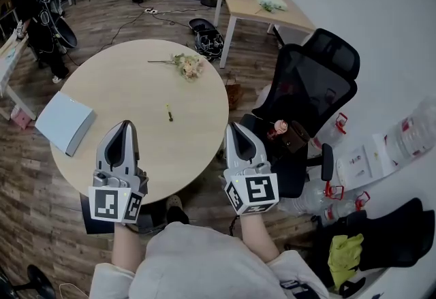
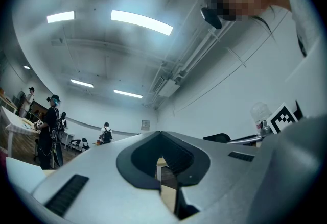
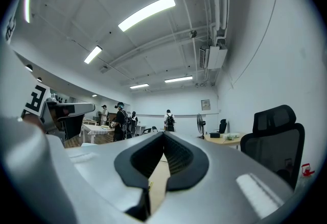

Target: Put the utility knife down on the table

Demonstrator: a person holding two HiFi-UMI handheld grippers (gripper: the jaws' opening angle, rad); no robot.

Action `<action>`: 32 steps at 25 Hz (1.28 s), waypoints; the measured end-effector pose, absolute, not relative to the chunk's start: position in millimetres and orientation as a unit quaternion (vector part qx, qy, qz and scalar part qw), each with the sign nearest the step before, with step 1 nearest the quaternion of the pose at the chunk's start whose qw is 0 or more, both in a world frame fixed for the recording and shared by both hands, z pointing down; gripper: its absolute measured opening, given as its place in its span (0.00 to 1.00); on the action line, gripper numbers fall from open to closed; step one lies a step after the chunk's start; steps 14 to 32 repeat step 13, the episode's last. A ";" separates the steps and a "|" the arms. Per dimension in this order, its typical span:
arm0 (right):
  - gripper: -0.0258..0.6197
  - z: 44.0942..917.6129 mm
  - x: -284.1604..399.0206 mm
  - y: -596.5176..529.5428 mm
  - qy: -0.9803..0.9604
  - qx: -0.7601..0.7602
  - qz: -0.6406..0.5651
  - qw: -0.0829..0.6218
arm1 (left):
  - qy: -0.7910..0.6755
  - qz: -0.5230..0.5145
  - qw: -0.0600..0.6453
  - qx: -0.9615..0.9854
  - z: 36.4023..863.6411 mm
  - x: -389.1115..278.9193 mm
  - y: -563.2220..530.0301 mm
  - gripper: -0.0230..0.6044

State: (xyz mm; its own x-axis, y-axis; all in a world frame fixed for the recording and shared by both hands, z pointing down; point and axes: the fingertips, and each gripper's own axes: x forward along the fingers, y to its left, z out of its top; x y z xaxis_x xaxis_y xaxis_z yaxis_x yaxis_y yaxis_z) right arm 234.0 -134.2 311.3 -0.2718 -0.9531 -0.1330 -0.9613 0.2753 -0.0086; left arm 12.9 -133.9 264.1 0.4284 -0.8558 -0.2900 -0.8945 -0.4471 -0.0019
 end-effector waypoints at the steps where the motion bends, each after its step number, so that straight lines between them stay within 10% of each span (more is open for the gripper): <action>1: 0.06 311.2 234.4 -133.9 0.797 -0.601 0.039 0.055 | 0.520 0.125 0.078 -0.841 264.0 13.6 -133.6 0.05; 32: 0.06 301.8 237.6 -146.0 0.798 -0.598 0.042 0.065 | 0.518 0.125 0.082 -0.842 258.0 18.1 -145.2 0.05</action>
